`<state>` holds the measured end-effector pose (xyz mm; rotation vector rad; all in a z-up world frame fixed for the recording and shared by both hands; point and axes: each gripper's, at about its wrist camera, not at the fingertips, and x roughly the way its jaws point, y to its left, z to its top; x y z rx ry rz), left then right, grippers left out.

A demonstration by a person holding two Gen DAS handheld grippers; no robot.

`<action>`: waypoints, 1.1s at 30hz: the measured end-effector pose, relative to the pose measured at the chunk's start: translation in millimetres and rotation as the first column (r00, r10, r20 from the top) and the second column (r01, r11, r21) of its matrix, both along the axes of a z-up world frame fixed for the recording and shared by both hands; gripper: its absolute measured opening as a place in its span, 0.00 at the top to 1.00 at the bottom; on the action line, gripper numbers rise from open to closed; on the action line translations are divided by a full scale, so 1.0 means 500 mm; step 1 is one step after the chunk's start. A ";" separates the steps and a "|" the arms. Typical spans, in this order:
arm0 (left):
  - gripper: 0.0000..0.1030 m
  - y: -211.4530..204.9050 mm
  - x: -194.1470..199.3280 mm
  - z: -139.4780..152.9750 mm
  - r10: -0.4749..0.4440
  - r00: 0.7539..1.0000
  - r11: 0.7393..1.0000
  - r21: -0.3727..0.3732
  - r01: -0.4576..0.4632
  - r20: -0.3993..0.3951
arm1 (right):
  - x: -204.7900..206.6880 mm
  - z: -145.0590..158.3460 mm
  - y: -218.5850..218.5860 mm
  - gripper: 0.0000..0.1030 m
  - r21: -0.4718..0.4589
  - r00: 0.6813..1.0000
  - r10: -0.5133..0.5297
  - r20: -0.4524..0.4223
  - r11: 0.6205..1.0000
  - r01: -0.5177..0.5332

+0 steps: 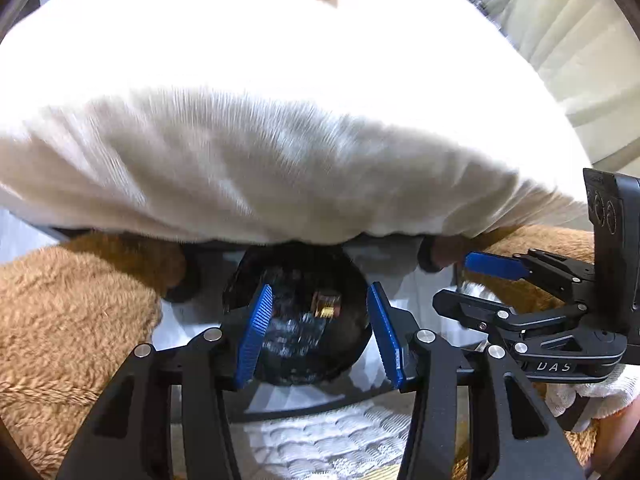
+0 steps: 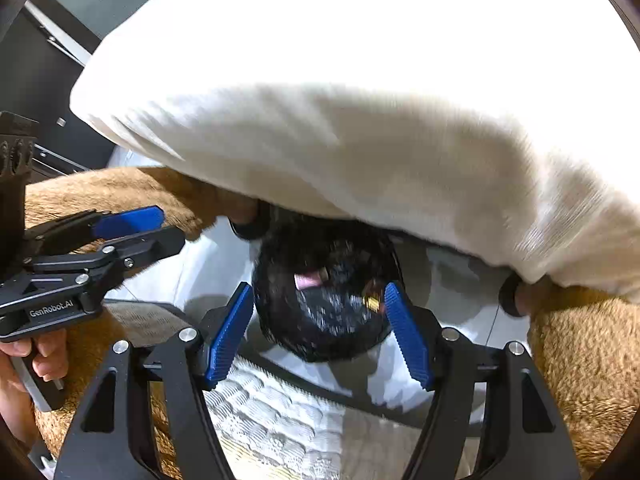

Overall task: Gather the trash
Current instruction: 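Open both tools to drop the can and box into the bin, then grasp the white snack wrapper with the left tool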

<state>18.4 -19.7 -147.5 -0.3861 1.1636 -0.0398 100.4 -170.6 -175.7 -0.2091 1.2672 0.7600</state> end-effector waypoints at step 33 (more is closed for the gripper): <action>0.19 0.077 0.180 0.204 -0.032 0.949 0.978 0.206 -0.035 0.315 | 0.147 0.289 -0.027 0.15 0.343 0.928 -0.045 0.370 0.935 -0.092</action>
